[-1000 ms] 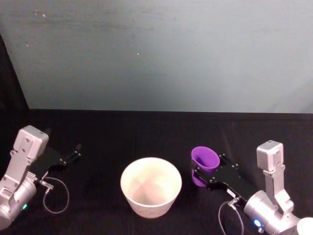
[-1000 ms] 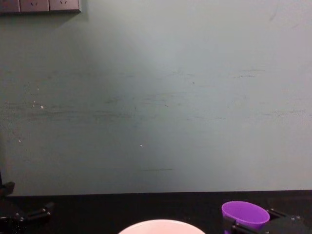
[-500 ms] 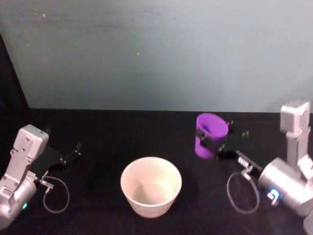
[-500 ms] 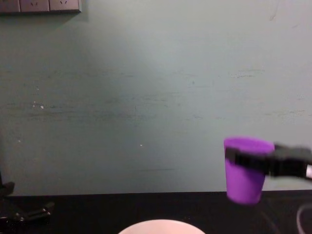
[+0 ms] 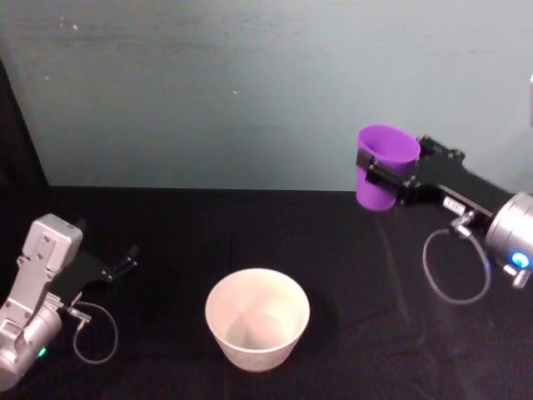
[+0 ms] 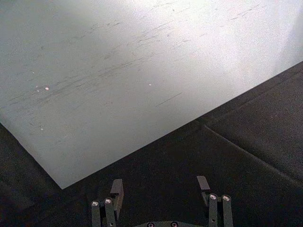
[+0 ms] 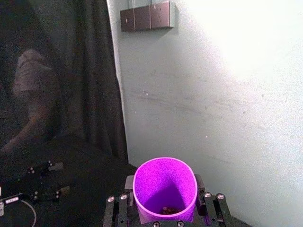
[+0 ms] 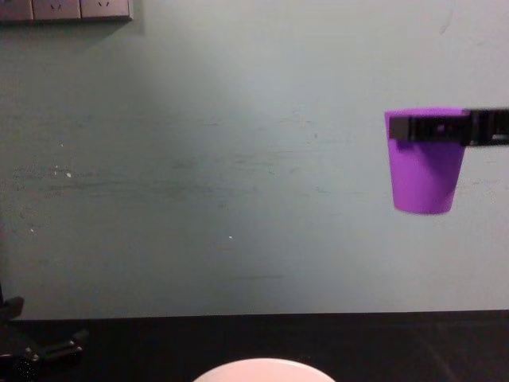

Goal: Pick up the cup and pour the mung beans from the cup into the bowl.

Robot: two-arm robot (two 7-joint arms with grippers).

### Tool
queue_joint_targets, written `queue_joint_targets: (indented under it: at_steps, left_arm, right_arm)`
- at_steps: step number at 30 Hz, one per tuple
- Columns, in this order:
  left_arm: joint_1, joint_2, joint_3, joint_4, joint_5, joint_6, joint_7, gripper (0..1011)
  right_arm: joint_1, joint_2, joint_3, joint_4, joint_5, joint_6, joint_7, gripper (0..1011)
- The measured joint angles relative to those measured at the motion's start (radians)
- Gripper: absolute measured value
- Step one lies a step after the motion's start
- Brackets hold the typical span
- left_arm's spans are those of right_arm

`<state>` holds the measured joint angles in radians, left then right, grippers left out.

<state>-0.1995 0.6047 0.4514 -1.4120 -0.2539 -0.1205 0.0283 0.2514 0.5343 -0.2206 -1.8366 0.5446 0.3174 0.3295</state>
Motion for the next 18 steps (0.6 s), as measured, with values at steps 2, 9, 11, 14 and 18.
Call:
queue_joint_targets:
  at_steps: [2, 9, 11, 14, 18]
  left_arm:
    - [0.000, 0.000, 0.000, 0.000, 0.000, 0.000, 0.000, 1003]
    - [0.000, 0.000, 0.000, 0.000, 0.000, 0.000, 0.000, 1003]
    - [0.000, 0.000, 0.000, 0.000, 0.000, 0.000, 0.000, 1003]
    - [0.000, 0.000, 0.000, 0.000, 0.000, 0.000, 0.000, 1004]
    - [0.000, 0.000, 0.000, 0.000, 0.000, 0.000, 0.000, 1003]
  right_arm:
    - [0.003, 0.007, 0.004, -0.012, 0.005, 0.008, -0.005, 724]
    - [0.008, 0.027, 0.015, -0.047, 0.017, 0.025, -0.023, 724]
    - [0.008, 0.026, 0.014, -0.045, 0.016, 0.025, -0.023, 724]
    - [0.008, 0.025, 0.014, -0.043, 0.016, 0.025, -0.022, 724]
    - [0.008, 0.024, 0.013, -0.041, 0.016, 0.024, -0.022, 726]
